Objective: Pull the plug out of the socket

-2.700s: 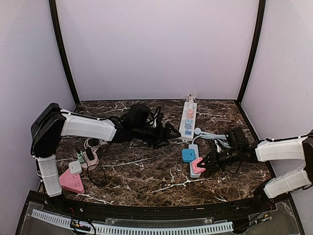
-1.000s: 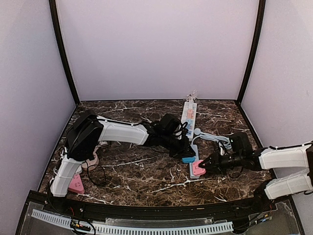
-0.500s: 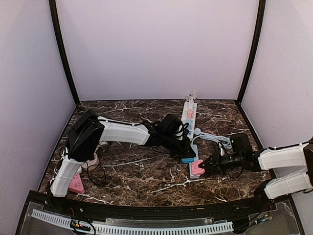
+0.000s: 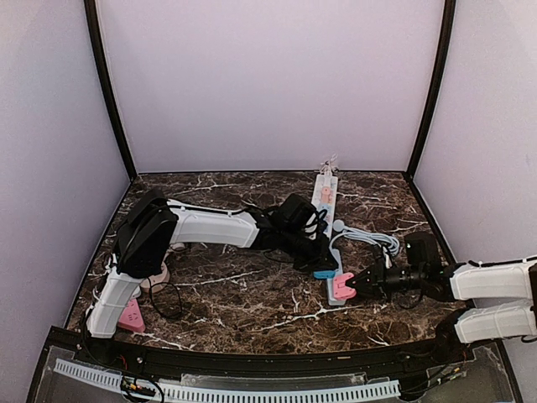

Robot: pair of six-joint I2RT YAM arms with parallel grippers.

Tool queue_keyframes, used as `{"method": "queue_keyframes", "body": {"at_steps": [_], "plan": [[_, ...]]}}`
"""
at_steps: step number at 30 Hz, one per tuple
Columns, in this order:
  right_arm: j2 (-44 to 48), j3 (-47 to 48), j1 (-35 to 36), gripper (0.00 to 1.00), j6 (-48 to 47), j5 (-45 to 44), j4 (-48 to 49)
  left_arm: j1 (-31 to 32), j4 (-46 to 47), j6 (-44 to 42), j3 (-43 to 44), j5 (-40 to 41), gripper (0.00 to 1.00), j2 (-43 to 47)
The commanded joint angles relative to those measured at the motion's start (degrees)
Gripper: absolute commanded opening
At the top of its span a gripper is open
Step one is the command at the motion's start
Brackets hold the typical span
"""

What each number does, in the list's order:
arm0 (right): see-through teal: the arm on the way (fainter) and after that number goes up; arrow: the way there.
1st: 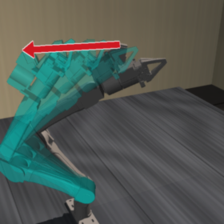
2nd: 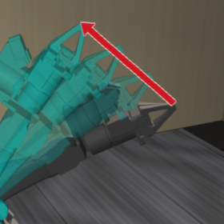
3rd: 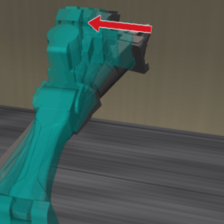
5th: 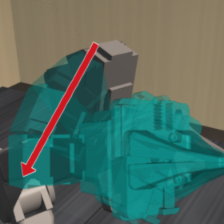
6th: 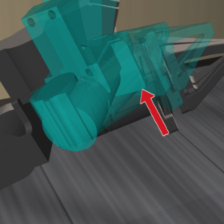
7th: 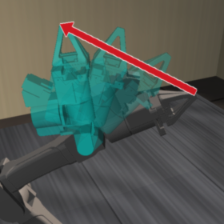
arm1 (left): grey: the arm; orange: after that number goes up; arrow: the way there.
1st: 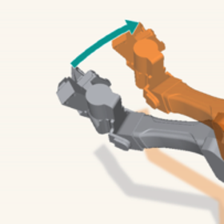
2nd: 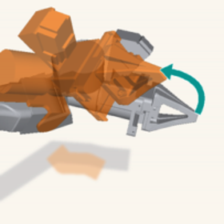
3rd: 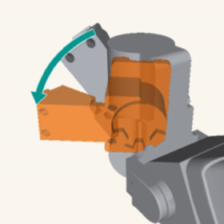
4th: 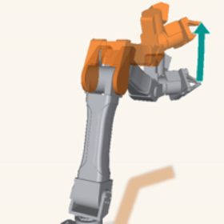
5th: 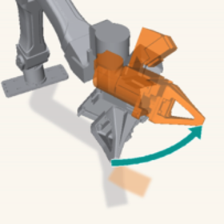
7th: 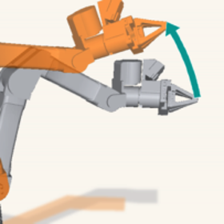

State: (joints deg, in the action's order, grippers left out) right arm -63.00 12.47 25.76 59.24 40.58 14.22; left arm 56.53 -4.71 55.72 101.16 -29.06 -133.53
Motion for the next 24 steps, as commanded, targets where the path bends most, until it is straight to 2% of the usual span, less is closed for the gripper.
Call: {"method": "queue_keyframes", "body": {"at_steps": [1, 16, 24], "plan": [[2.0, -0.1, -0.5, 0.00, 0.7, 3.3, 6.3, 0.2, -8.9, -1.6, 0.4, 3.4, 0.05, -2.9], [-3.4, 0.3, -2.3, 0.00, 5.7, 5.3, 8.1, 0.7, -11.2, -2.6, 0.6, 3.2, 0.04, -4.1], [-3.0, 1.2, -2.6, 0.00, 6.1, 3.9, 4.1, 0.9, -11.3, -3.0, 0.3, 3.6, 0.04, -4.1]]}}
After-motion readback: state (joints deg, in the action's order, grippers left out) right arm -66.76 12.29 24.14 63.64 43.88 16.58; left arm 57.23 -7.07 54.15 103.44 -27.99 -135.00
